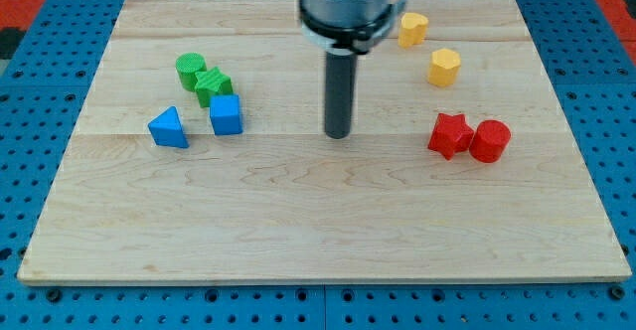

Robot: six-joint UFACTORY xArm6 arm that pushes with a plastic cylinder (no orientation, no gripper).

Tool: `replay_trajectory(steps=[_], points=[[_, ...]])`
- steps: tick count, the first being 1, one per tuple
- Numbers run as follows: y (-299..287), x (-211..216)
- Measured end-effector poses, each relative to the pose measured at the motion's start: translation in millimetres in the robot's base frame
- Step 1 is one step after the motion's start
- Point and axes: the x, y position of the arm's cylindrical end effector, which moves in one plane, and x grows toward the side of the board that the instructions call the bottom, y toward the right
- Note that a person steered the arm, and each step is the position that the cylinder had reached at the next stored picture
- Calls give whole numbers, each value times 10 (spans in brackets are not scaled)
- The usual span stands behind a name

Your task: Slightly move the blue blocks towards the left

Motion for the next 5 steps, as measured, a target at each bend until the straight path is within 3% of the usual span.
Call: replay_trajectory(steps=[3,4,5], points=[[-282,25],[-391,-249],[-858,-214]])
